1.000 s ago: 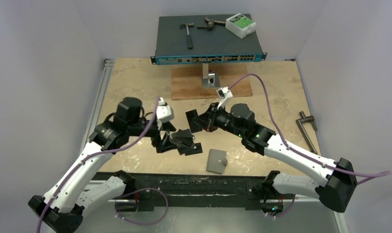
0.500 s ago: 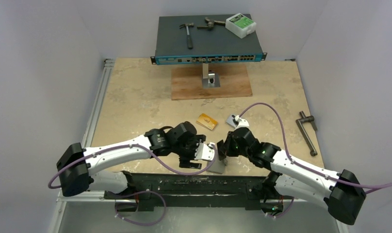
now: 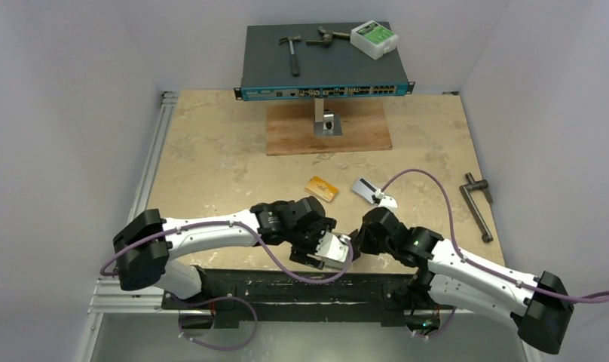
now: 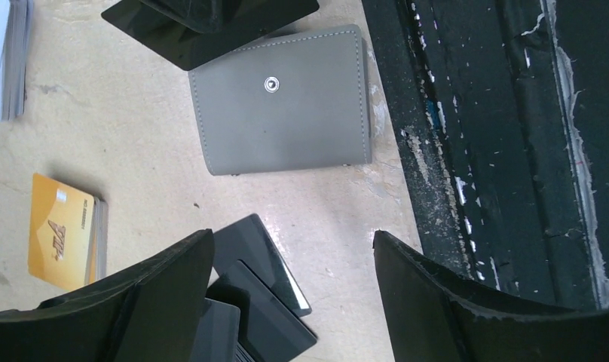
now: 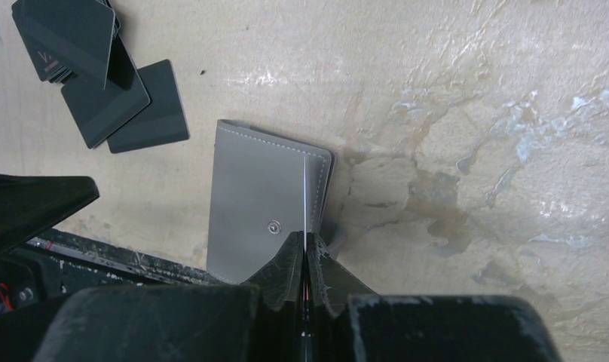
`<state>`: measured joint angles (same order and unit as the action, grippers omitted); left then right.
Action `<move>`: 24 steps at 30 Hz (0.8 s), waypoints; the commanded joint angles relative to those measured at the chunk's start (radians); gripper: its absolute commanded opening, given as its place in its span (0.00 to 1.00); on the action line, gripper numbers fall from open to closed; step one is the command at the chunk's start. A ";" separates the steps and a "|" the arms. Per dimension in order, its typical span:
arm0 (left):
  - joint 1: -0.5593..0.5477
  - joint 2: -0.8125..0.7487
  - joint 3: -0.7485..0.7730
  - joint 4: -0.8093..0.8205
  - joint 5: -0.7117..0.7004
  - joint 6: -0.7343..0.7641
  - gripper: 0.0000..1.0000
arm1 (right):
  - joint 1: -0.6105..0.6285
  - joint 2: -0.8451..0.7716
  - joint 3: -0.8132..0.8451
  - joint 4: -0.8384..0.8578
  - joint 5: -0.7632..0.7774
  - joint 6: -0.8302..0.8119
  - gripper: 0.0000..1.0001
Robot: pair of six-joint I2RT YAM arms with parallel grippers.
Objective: Put the credit cards into the card holder
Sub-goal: Insert the credit card into the card holder.
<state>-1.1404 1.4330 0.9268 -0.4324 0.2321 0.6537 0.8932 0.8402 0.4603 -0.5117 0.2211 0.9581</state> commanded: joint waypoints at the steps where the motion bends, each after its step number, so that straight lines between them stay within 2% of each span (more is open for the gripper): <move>1: -0.009 0.047 0.089 -0.023 -0.020 0.069 0.76 | 0.017 -0.039 -0.034 -0.048 0.010 0.077 0.00; 5: -0.006 0.094 0.147 -0.095 -0.064 0.037 0.75 | 0.021 -0.060 -0.056 -0.050 0.001 0.090 0.00; 15: 0.000 0.188 0.355 -0.364 -0.052 -0.297 0.76 | 0.023 -0.074 -0.094 0.002 -0.026 0.091 0.00; 21: 0.100 0.212 0.367 -0.390 0.064 -0.549 0.77 | 0.023 -0.166 -0.154 0.129 -0.095 0.057 0.00; 24: 0.153 0.214 0.346 -0.388 0.103 -0.608 0.78 | 0.023 -0.216 -0.180 0.157 -0.107 0.047 0.00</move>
<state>-1.0523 1.6390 1.2621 -0.7891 0.2600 0.2142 0.9100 0.6800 0.3061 -0.4469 0.1452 1.0241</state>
